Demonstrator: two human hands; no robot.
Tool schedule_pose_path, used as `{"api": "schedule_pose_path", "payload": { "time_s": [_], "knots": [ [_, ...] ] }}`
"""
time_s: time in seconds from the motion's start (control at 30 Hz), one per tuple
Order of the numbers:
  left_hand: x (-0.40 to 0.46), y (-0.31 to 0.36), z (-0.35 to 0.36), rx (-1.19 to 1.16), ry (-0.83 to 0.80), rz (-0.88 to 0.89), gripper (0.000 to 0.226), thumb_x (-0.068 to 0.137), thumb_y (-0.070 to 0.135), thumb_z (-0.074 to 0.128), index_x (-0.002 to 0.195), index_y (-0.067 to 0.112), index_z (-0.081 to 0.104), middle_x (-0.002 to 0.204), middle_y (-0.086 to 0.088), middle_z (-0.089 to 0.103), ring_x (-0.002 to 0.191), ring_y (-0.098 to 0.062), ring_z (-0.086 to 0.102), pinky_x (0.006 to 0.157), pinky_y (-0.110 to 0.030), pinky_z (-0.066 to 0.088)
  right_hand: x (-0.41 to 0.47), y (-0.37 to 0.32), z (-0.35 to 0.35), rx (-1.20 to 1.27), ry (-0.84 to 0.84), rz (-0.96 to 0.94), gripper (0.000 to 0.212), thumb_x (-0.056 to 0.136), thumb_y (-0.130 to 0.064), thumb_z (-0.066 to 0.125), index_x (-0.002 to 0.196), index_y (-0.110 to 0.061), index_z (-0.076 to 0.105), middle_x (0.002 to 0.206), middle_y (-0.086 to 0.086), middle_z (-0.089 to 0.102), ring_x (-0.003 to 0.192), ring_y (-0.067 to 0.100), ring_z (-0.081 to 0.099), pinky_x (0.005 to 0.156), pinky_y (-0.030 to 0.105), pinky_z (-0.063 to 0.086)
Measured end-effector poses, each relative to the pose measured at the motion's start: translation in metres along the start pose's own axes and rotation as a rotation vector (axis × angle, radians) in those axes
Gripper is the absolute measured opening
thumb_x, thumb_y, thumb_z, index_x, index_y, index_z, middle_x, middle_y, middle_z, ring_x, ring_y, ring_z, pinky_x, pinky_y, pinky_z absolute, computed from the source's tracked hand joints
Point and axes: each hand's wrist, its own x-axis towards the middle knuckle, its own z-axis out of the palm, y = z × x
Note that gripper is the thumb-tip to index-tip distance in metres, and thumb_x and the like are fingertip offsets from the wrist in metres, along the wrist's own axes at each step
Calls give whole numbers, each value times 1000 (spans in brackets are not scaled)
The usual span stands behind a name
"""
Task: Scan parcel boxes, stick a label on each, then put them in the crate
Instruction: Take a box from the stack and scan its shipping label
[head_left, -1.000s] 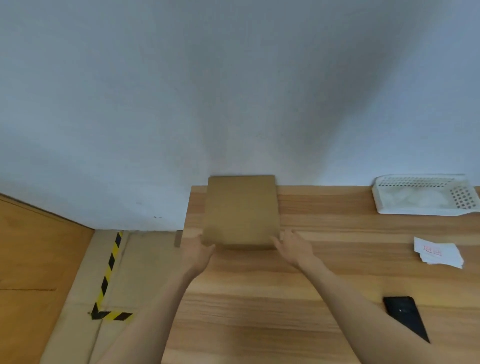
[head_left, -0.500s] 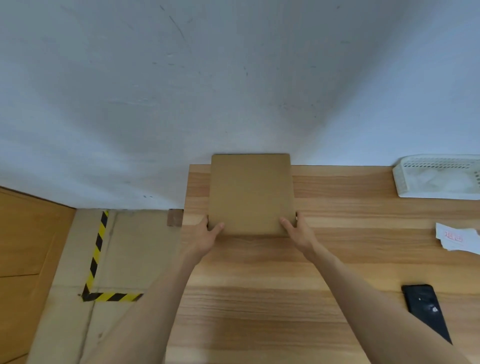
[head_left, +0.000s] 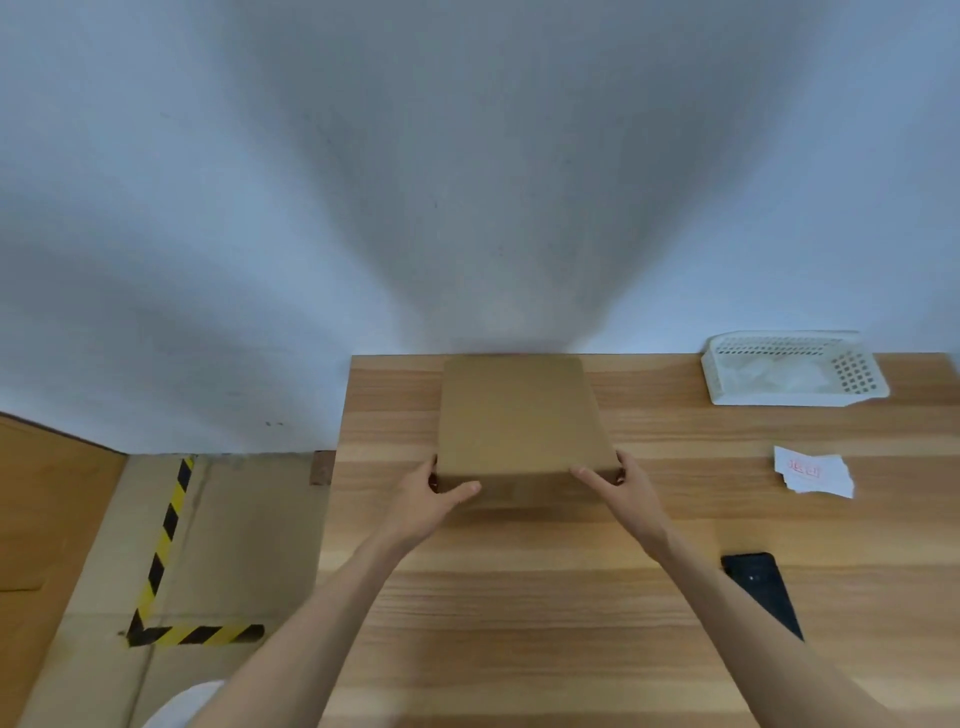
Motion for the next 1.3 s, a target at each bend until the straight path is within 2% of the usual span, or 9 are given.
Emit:
{"api": "schedule_pose_path", "payload": {
  "time_s": [0.13, 0.23, 0.33, 0.47, 0.67, 0.87, 0.97, 1.1, 1.3],
  "knots": [
    [-12, 13, 30, -20, 32, 43, 55, 82, 32, 83, 132, 33, 60, 118, 10, 69, 110, -10, 65, 89, -23, 53, -12, 12, -42, -41, -1, -93, 52, 86, -30, 80, 132, -21, 58, 115, -8, 69, 98, 3, 63, 73, 15, 47],
    [-28, 28, 56, -58, 80, 79, 45, 88, 22, 79, 129, 22, 60, 112, 9, 68, 104, -10, 66, 76, -13, 52, -25, 18, -68, -46, 11, -141, 52, 88, -32, 77, 135, -22, 57, 117, -7, 66, 99, 4, 61, 73, 15, 48],
    [-44, 40, 79, -150, 96, 120, 45, 92, 17, 74, 133, 24, 55, 115, 14, 66, 103, 3, 61, 73, -7, 50, -35, 26, -88, -46, 17, -155, 66, 80, -59, 75, 137, -32, 55, 123, -8, 64, 109, 9, 61, 90, 29, 53],
    [-59, 44, 96, -190, 162, 136, 36, 90, 33, 77, 124, 24, 67, 112, 12, 74, 107, -5, 68, 87, -20, 55, -41, 36, -105, -30, 80, -146, 68, 70, -81, 70, 122, -38, 61, 118, -10, 66, 107, 9, 64, 94, 37, 56],
    [-74, 56, 98, -103, 242, 106, 37, 88, 58, 70, 105, 26, 74, 95, 13, 77, 92, -4, 71, 81, -25, 55, -60, 22, -105, 47, 83, -97, 52, 84, -66, 68, 108, -21, 60, 105, -4, 69, 95, 14, 66, 84, 38, 57],
    [-66, 46, 89, -125, -3, 82, 60, 83, 51, 79, 136, 33, 57, 123, 16, 69, 116, -4, 61, 94, -25, 48, -66, 17, -105, 173, -31, -85, 41, 106, -44, 43, 137, -20, 54, 127, -14, 59, 115, 4, 56, 97, 24, 44],
    [-55, 32, 90, -108, -49, 90, 87, 76, 33, 89, 148, 33, 42, 132, 13, 64, 122, -9, 58, 102, -28, 49, -63, 25, -115, 206, -103, -88, 31, 106, -23, 35, 121, -24, 62, 128, -5, 65, 113, 7, 58, 90, 21, 44],
    [-47, 29, 104, -117, 70, 148, 77, 86, 4, 78, 150, 24, 39, 129, 7, 63, 119, -15, 60, 99, -32, 52, -54, 36, -123, 194, -234, -117, 74, 78, -19, 57, 150, -27, 44, 139, -10, 60, 130, 14, 53, 105, 34, 45],
    [-40, 35, 108, -97, 122, 117, 45, 86, 13, 80, 126, 20, 61, 108, 8, 70, 103, -17, 66, 77, -20, 49, -43, 53, -111, 120, -149, -142, 91, 86, -2, 76, 153, -34, 25, 131, -14, 55, 118, 2, 52, 87, 18, 48]
  ]
}}
